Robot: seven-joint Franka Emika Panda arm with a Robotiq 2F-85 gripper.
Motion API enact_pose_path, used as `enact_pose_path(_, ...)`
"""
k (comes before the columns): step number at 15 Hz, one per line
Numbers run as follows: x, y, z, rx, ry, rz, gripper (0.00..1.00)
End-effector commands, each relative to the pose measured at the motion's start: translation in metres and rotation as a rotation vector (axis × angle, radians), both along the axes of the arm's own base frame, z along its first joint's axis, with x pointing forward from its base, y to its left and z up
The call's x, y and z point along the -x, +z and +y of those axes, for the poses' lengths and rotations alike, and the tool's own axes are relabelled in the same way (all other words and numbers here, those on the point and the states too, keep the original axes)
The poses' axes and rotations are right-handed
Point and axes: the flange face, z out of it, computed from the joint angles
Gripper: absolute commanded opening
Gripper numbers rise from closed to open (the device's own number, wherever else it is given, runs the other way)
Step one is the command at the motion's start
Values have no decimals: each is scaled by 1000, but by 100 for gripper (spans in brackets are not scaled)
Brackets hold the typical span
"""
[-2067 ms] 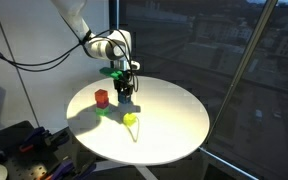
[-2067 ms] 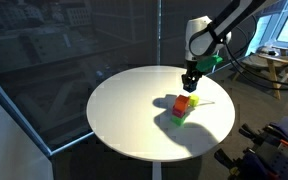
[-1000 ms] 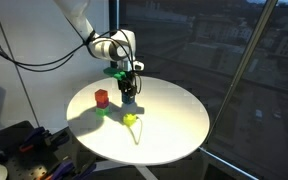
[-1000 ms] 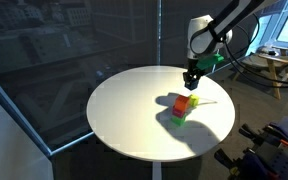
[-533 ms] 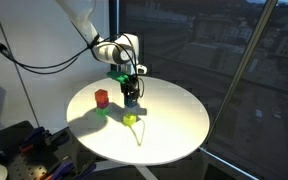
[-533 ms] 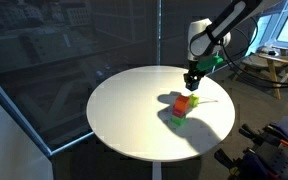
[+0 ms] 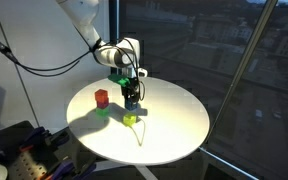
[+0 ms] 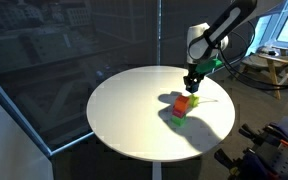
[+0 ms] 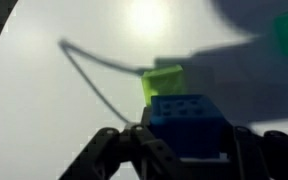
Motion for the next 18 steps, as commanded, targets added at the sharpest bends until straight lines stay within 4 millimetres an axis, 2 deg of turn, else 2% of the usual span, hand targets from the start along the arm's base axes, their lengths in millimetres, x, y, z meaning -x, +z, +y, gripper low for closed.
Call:
enact_pose_path(1, -6, -1, -9, -3, -2, 6, 31)
enact_pose_path(18, -3, -22, -14, 5, -8, 40, 31)
